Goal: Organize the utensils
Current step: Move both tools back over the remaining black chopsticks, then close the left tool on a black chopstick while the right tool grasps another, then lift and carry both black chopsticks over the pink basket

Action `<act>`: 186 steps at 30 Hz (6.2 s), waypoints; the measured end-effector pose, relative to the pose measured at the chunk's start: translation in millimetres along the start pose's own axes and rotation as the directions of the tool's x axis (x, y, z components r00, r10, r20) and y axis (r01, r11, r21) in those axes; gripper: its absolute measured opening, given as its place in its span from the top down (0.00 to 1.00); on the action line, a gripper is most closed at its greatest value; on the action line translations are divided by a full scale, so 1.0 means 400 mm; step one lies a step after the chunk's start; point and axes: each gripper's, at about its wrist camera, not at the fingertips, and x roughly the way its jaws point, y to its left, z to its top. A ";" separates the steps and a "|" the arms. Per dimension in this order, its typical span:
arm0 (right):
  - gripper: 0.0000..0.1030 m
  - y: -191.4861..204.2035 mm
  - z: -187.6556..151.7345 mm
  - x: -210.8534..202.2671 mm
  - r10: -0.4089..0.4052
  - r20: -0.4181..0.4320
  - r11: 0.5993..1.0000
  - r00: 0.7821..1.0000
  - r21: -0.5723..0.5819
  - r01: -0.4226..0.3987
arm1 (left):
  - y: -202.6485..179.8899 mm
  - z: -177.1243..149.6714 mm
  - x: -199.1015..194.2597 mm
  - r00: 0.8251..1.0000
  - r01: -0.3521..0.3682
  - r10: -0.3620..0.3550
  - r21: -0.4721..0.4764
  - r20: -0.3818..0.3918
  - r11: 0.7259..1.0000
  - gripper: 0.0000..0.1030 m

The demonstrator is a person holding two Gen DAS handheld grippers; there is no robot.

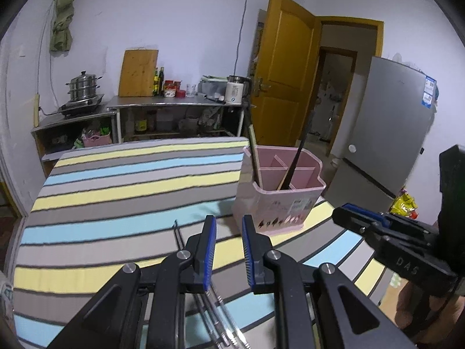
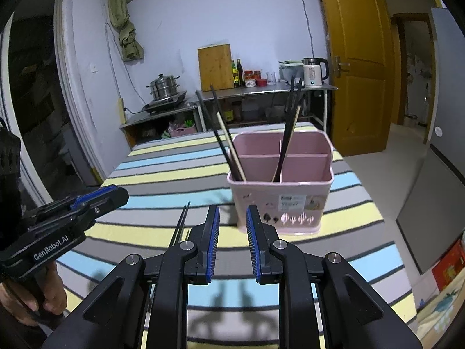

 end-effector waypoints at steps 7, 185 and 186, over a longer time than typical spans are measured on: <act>0.81 0.024 -0.047 0.026 0.018 -0.040 1.000 0.999 -0.009 -0.018 | 0.031 -0.059 0.015 0.999 -0.029 0.028 -0.021 -0.044 0.999 0.83; 0.84 0.085 -0.103 0.469 0.011 -0.394 0.999 0.919 0.037 0.004 | 0.246 0.093 0.000 0.999 -0.006 -0.001 -0.160 -0.043 0.987 0.96; 0.84 0.087 -0.099 0.475 0.005 -0.396 0.999 0.918 0.031 0.008 | 0.246 0.093 0.002 0.999 -0.006 -0.001 -0.160 -0.044 0.987 0.96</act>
